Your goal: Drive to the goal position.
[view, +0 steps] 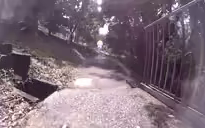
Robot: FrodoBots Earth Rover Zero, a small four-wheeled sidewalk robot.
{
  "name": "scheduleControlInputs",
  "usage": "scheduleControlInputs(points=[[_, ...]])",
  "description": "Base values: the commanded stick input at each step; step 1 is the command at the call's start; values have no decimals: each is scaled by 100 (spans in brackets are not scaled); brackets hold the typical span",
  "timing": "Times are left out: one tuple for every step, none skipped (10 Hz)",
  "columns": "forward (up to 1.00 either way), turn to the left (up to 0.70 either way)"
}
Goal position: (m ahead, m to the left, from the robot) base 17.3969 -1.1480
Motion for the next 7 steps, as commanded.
scheduleControlInputs(points=[[50,42],[50,35],[50,21],[50,7],[50,0],[50,0],[50,0]])
